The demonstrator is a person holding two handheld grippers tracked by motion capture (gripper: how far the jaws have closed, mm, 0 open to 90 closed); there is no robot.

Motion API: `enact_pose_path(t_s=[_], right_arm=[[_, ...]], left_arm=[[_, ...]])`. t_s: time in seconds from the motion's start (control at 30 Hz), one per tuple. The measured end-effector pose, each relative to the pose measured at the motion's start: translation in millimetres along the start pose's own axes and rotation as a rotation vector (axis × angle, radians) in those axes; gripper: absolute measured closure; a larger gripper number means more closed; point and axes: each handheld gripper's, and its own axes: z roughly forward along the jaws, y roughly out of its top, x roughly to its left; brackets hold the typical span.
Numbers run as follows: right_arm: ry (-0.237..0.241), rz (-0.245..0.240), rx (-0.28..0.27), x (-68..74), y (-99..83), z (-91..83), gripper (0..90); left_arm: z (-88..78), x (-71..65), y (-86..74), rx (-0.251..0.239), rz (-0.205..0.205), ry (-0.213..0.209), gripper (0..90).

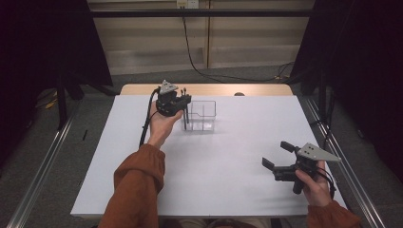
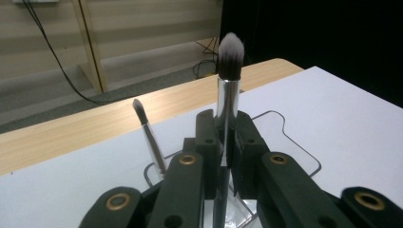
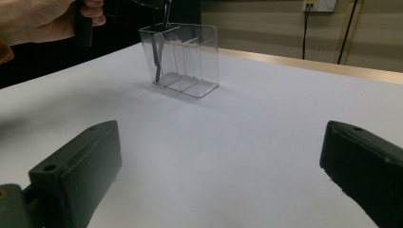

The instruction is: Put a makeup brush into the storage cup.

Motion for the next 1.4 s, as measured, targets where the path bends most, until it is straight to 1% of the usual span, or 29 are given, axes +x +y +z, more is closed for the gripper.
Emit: enact_pose_path(t_s=[0.07,0.13,0.2,0.23,0.33,0.37,0.43,0.5,0.57,0.67,0.77,0.8,0.93,0.97,1.0,1.03,1.1,1.13,1.17,1.23,1.27,1.3,1.33,1.4], right_arm=[[-0.004,0.003,-0.001,0.0,0.1,-0.5,0.0],[-0.006,0.004,0.0,-0.3,0.0,-0.5,0.0],[-0.004,0.0,0.002,-0.5,-0.1,-0.3,0.0],[-0.003,0.0,0.001,-0.2,0.0,0.1,0.0],[-0.002,0.001,0.001,0.2,0.0,-0.1,0.0],[-0.003,0.001,0.001,0.0,0.1,-0.2,0.1],[-0.004,0.001,0.0,-0.4,0.1,-0.4,0.1],[-0.003,0.002,0.0,-0.2,0.1,-0.4,0.0],[-0.003,0.002,0.001,-0.1,0.0,-0.4,0.1],[-0.002,0.002,0.0,-0.2,0.1,-0.2,0.0],[-0.003,0.001,0.0,-0.8,0.0,0.4,0.1],[-0.002,0.006,0.0,-0.7,-0.1,0.4,0.0],[-0.006,0.01,-0.001,-1.9,-0.7,-0.1,0.1],[-0.008,0.007,-0.002,-2.4,-0.7,-0.3,0.1],[-0.011,0.004,-0.007,-2.8,-0.5,-0.7,0.0],[-0.013,0.009,-0.013,-3.6,-0.1,-0.6,0.1],[-0.016,0.01,-0.012,-5.2,-0.1,0.0,0.1],[-0.017,0.015,-0.013,-5.2,-0.1,0.2,0.1],[-0.016,0.016,-0.014,-5.2,-0.1,0.3,0.1],[-0.014,0.016,-0.013,-4.6,-0.2,-0.4,0.1],[-0.012,0.017,-0.014,-4.4,0.0,-0.6,0.1],[-0.011,0.015,-0.014,-4.3,0.1,-0.7,0.1],[-0.011,0.011,-0.015,-4.3,0.2,-0.6,0.1],[-0.01,0.011,-0.014,-4.0,0.2,-0.3,0.1]], left_arm=[[0.4,0.4,-1.5,0.006,-0.004,0.001,83.5],[0.1,0.8,-2.2,0.001,-0.006,0.005,82.8],[0.0,1.3,-2.3,0.004,-0.003,0.004,78.6],[0.0,1.2,-2.3,0.005,-0.003,0.006,73.9],[0.2,0.7,-2.6,0.001,-0.002,-0.004,71.6],[0.0,0.7,-2.6,-0.001,-0.003,0.0,69.9],[-0.8,1.9,-2.6,-0.006,-0.007,0.003,63.8],[-1.5,3.3,-2.8,-0.013,-0.005,0.006,60.2],[-2.3,4.5,-2.9,-0.011,-0.003,0.015,52.6],[-3.4,4.1,-3.7,-0.02,-0.009,0.008,48.8],[-4.0,4.9,-3.1,-0.028,0.005,0.014,41.5],[-4.0,4.6,-2.9,-0.035,-0.004,0.015,38.7],[-5.7,2.8,-0.7,-0.046,-0.011,0.005,27.0],[-6.2,1.1,0.2,-0.053,-0.003,0.0,25.9],[-7.0,-0.6,1.3,-0.058,0.021,0.004,24.5],[-7.0,-1.4,1.8,-0.065,0.027,0.005,21.0],[-7.8,-1.0,2.4,-0.077,0.02,0.011,17.3],[-8.0,0.0,2.3,-0.078,0.02,0.014,12.9],[-8.5,0.8,1.9,-0.077,0.0,0.008,10.6],[-10.9,2.6,1.0,-0.072,-0.015,-0.007,6.2],[-12.2,2.5,0.2,-0.073,-0.006,-0.008,5.8],[-14.5,2.0,-1.2,-0.083,0.013,-0.022,5.6],[-16.2,1.8,-1.5,-0.086,0.024,-0.026,5.1],[-19.6,1.1,-1.7,-0.087,0.023,-0.025,5.1]])
